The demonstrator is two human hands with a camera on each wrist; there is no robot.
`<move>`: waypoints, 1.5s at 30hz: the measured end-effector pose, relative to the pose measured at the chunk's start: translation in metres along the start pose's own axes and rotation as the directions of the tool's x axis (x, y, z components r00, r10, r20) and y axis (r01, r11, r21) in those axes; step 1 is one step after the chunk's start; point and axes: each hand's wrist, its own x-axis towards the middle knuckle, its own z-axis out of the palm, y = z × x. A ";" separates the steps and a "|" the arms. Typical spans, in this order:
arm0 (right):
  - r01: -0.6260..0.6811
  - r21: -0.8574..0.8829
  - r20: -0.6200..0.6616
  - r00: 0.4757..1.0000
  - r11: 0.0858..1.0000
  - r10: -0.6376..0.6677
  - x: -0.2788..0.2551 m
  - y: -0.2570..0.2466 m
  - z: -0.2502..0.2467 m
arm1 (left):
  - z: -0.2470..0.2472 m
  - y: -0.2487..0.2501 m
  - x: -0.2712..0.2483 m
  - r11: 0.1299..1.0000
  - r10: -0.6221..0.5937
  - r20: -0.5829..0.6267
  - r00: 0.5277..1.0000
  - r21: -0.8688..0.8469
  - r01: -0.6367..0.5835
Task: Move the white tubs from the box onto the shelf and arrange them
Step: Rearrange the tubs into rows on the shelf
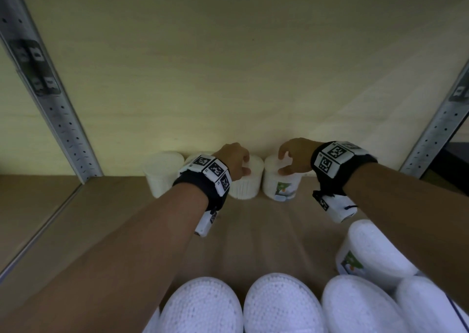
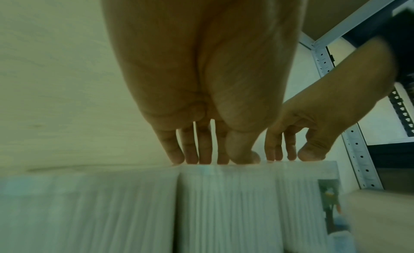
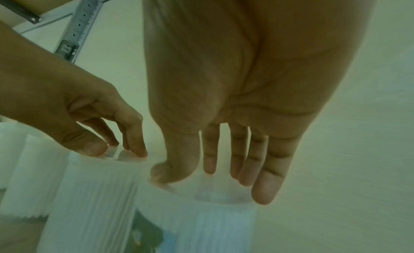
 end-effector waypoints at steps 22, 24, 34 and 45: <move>0.039 0.050 0.057 0.997 0.998 -0.042 -0.002 0.004 0.001 | 0.002 -0.001 0.001 1.000 0.008 0.005 1.000 0.014 -0.008; 0.022 0.044 0.035 0.999 0.999 -0.024 -0.002 0.004 0.002 | 0.002 -0.001 0.001 1.000 0.010 0.006 1.000 0.018 -0.010; 0.004 0.114 0.041 0.999 0.994 -0.009 -0.003 0.004 -0.002 | 0.002 0.000 0.003 1.000 0.005 0.024 1.000 0.026 -0.005; 0.073 0.067 0.110 0.991 0.995 -0.080 -0.005 0.005 -0.005 | 0.002 -0.001 0.002 1.000 0.007 0.018 1.000 0.024 -0.007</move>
